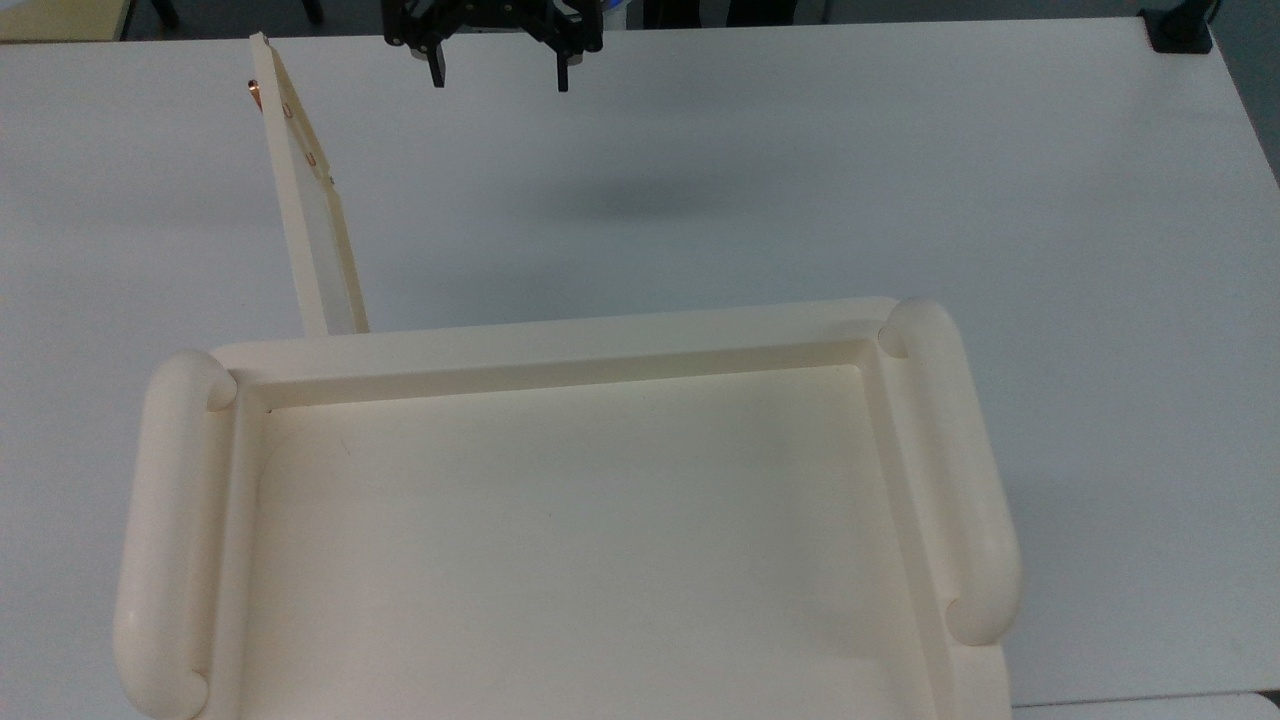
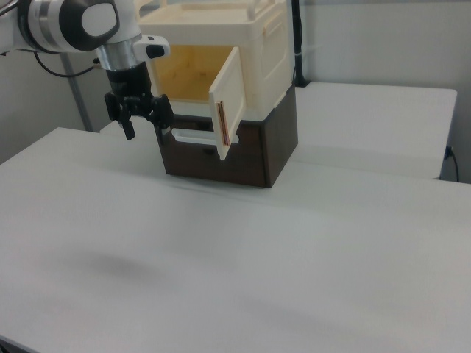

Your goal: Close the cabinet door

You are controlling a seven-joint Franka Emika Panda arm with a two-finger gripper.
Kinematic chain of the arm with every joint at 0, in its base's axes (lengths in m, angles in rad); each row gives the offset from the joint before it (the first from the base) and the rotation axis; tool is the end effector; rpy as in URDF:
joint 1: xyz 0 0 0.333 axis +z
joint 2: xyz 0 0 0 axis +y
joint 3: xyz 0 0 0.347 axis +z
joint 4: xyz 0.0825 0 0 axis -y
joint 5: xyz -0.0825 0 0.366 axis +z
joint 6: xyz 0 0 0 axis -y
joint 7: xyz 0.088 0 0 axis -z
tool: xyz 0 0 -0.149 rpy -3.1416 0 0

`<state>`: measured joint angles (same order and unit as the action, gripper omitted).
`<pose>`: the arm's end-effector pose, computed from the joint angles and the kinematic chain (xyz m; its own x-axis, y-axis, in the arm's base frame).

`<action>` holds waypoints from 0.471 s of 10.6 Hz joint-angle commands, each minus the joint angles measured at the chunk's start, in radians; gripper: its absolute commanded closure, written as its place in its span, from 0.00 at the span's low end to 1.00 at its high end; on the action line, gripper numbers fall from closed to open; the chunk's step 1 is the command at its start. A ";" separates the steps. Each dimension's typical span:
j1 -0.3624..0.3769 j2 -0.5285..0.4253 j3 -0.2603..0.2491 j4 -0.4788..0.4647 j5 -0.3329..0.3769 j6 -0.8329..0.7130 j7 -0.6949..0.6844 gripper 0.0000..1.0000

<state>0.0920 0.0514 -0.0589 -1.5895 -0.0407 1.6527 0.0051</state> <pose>0.5607 0.0136 0.5842 0.9994 0.0314 0.0120 0.0309 -0.9986 0.0436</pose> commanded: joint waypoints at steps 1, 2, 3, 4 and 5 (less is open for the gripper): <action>-0.009 -0.022 0.001 -0.020 -0.010 -0.008 -0.013 0.00; -0.009 -0.018 0.001 -0.020 -0.008 -0.008 -0.020 0.19; -0.009 -0.018 0.001 -0.020 -0.007 -0.008 -0.020 0.52; -0.009 -0.018 0.001 -0.018 -0.005 -0.008 -0.022 0.75; -0.009 -0.018 0.001 -0.020 -0.004 -0.010 -0.022 0.90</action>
<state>0.0831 0.0514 -0.0593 -1.5895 -0.0408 1.6527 0.0024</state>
